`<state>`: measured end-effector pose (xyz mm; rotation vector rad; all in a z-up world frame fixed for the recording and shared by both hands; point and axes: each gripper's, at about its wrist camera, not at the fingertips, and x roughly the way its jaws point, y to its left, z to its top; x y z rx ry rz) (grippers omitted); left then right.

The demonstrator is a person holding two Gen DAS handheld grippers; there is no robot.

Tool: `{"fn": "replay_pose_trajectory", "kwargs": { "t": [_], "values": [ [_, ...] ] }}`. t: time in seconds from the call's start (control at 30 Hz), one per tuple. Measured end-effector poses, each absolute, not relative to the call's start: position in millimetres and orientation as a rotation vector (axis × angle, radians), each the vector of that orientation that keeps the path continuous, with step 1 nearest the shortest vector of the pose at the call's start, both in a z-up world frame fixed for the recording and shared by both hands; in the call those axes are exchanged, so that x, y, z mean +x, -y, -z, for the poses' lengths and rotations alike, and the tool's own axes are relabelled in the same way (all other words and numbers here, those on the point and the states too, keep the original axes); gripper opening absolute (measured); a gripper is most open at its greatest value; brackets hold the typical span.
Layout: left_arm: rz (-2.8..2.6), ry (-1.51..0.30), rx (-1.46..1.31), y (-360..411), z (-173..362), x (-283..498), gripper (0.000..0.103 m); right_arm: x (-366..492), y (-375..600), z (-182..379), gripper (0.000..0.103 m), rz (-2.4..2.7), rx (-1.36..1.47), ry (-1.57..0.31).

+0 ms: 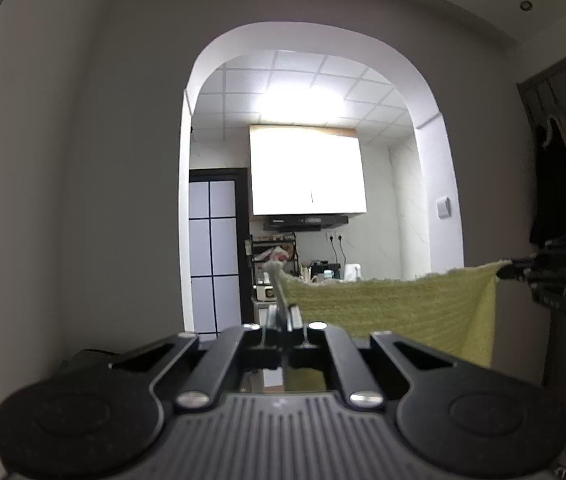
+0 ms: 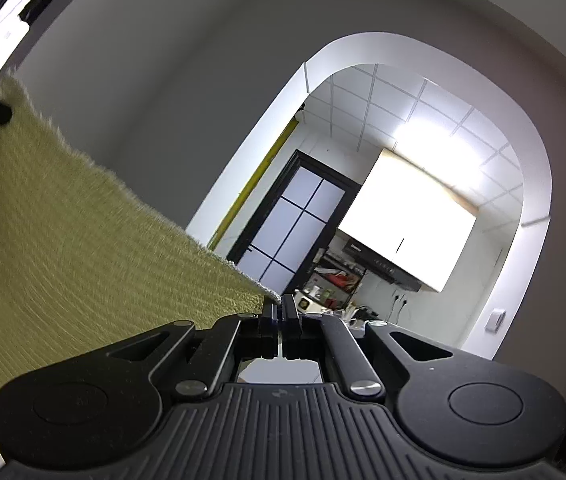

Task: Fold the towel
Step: 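Hold the towel hanging between both grippers, stretched along one edge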

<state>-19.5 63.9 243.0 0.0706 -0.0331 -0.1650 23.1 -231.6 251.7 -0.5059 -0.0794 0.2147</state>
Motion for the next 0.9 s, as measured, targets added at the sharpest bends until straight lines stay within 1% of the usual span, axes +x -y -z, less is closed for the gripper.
{"fn": "replay_pose_trajectory", "kwargs": {
  "t": [0.2, 0.47, 0.57, 0.9],
  "values": [
    [0.174, -0.004, 0.055, -70.3, -235.2, -21.4, 0.003, 16.7, 229.9, -241.6, 0.002, -0.23, -0.505, 0.039],
    [0.165, -0.079, 0.049, -80.1, -218.7, 9.2, 0.003, 58.4, 216.5, -211.2, 0.002, -0.26, -0.51, -0.06],
    [0.147, -0.115, 0.041, -86.1, -201.2, 30.5, 0.003, 76.2, 207.4, -196.3, 0.002, -0.276, -0.515, -0.099],
    [0.118, -0.203, 0.019, -105.7, -172.0, 91.6, 0.003, 137.0, 186.2, -165.2, 0.002, -0.313, -0.525, -0.181]
  ]
}}
